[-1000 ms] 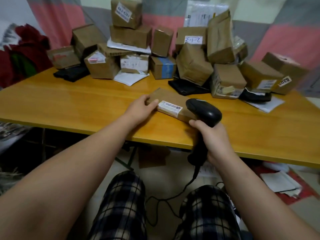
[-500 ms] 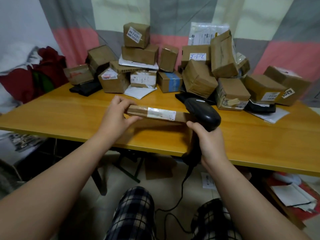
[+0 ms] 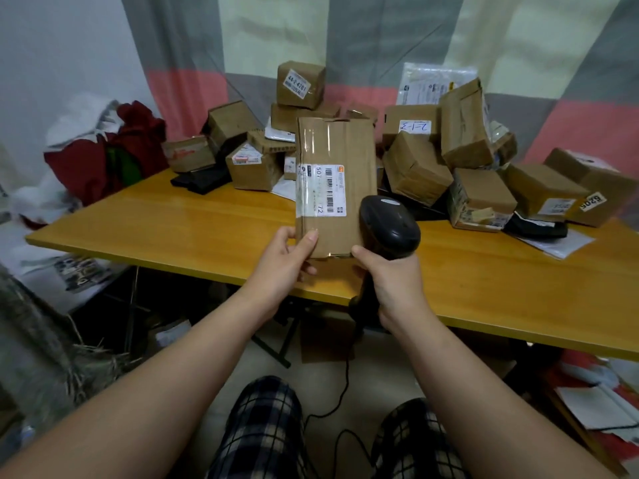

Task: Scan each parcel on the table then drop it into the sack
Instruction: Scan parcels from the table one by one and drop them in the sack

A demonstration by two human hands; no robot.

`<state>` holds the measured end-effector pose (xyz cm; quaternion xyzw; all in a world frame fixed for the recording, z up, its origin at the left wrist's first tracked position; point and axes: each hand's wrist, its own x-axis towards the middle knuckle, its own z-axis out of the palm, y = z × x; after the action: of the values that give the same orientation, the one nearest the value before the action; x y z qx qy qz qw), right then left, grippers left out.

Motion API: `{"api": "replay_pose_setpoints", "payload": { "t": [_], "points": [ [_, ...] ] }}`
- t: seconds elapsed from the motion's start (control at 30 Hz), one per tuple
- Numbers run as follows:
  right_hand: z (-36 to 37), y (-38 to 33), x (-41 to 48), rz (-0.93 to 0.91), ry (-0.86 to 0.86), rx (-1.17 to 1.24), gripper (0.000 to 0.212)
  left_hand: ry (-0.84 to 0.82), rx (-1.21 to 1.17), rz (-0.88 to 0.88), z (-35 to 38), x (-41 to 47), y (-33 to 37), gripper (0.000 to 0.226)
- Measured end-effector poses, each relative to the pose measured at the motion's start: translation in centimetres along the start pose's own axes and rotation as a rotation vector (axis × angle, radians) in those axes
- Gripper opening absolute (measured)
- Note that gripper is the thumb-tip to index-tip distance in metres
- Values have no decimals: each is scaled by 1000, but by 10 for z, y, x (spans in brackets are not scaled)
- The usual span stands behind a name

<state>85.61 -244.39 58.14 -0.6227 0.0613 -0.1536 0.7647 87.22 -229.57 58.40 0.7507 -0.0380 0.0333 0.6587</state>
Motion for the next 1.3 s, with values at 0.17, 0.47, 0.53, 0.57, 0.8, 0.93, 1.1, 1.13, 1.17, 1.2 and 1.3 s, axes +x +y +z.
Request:
{"api": "replay_pose_setpoints", "payload": {
  "t": [0.17,0.47,0.53,0.57,0.8,0.93,1.1,1.13,1.17,1.2,1.3],
  "points": [
    [-10,-18,14,-174,11,-413,49,29,15,-16,-16,17,5,58],
    [-29,-29,29,-185,-64,-749,58,108,201,-66,-56,63,4,55],
    [-32,-28,31,-193,-29,-751,54,80,238,-73,-61,64,-1,49],
    [-32,-28,32,-201,-11,-752,51,67,227,-73,-62,63,-4,48],
    [-26,-20,22,-322,25,-746,22,126,182,-68,-68,51,-26,46],
    [-21,-11,4,-239,-86,-621,12,252,-48,-61,-65,42,-33,43],
    [-18,8,-2,-215,-105,-585,25,298,-291,-86,-66,42,-40,54],
    [-17,10,-3,-213,-101,-575,27,286,-276,-89,-65,43,-42,53],
    [-16,11,-4,-210,-96,-564,27,285,-251,-81,-64,43,-42,50],
    [-15,13,-4,-207,-94,-553,25,297,-209,-67,-63,43,-43,48],
    [-12,19,-7,-204,-115,-561,18,325,26,-18,-60,45,-44,44]
  ]
}}
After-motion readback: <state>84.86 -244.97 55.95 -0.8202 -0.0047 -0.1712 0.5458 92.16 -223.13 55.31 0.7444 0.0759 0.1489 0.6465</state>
